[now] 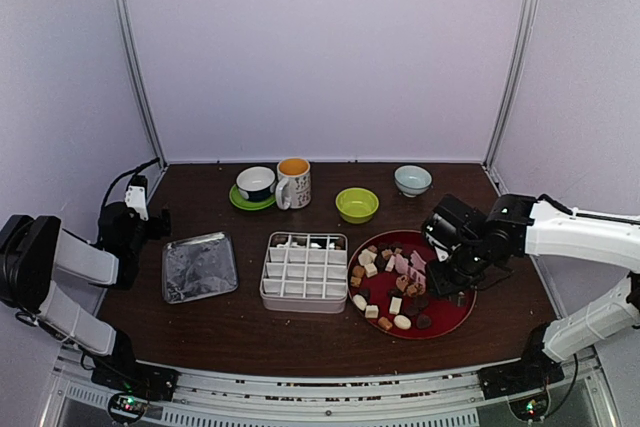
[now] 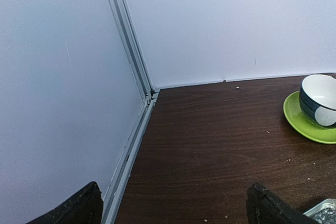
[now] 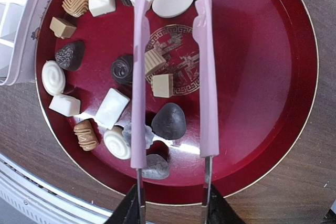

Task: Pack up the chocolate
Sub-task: Pick up the fake chocolate from the plate.

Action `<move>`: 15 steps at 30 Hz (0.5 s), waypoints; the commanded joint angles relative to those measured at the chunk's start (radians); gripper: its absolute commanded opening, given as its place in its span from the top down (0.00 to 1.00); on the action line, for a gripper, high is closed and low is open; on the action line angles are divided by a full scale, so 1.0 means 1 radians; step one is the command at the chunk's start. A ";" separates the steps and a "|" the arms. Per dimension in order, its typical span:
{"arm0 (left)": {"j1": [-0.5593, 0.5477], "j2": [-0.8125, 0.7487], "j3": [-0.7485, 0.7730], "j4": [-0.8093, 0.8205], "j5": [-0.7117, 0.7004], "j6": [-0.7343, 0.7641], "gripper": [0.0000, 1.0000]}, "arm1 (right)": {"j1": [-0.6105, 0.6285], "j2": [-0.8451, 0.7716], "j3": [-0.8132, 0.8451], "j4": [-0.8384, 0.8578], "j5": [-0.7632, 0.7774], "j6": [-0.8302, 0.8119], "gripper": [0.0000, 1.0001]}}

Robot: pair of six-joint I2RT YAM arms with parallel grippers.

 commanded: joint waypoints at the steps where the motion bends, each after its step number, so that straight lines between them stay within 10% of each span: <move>1: 0.008 -0.003 0.008 0.056 0.010 0.010 0.02 | -0.004 0.017 0.017 0.016 -0.001 -0.006 0.63; 15: 0.007 -0.003 0.008 0.057 0.009 0.010 0.02 | -0.022 0.083 0.036 0.054 0.018 -0.020 0.64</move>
